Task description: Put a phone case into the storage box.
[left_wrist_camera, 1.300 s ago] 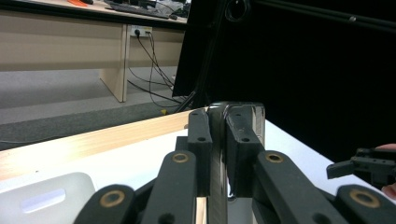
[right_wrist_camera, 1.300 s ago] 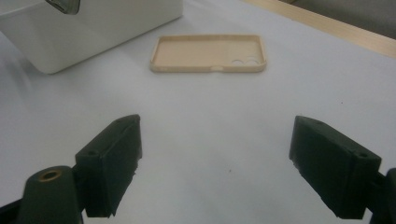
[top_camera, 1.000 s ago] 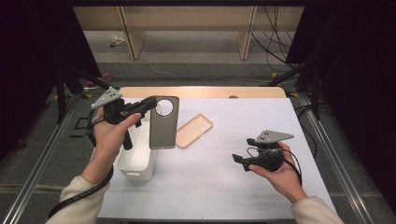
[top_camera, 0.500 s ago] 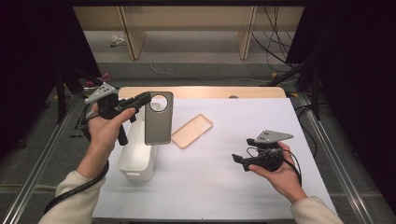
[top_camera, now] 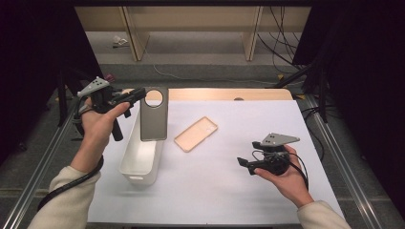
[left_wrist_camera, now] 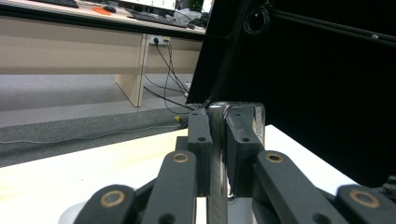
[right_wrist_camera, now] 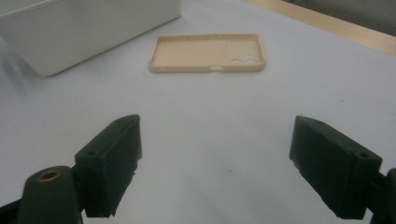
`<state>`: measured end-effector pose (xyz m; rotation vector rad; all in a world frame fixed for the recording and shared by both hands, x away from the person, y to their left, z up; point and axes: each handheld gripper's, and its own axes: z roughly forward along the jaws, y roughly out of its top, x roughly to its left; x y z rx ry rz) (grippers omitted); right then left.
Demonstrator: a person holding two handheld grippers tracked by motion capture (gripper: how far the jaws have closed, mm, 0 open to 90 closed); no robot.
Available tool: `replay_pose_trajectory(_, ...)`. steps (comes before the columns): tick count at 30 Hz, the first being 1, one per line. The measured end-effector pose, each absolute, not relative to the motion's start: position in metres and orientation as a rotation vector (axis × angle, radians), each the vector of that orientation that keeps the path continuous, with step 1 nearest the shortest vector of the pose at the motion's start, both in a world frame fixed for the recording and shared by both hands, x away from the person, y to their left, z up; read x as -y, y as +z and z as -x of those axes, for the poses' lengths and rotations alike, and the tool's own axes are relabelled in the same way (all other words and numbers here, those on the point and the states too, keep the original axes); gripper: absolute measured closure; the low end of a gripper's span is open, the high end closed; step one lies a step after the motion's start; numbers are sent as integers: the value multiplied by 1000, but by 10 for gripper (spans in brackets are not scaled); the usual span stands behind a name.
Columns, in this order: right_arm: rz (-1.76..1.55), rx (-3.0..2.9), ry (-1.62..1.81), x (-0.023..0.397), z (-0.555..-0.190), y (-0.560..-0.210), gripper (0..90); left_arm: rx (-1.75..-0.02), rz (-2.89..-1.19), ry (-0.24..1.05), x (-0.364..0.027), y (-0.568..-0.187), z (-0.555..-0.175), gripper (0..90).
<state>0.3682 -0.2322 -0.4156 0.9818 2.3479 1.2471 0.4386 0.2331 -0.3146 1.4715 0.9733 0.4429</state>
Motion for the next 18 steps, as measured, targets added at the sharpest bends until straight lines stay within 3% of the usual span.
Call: replay_pose_trajectory(18, -990, -2350, 1249, 233, -369, -417, 176, -1018, -1472, 466, -253, -322, -458, 816)
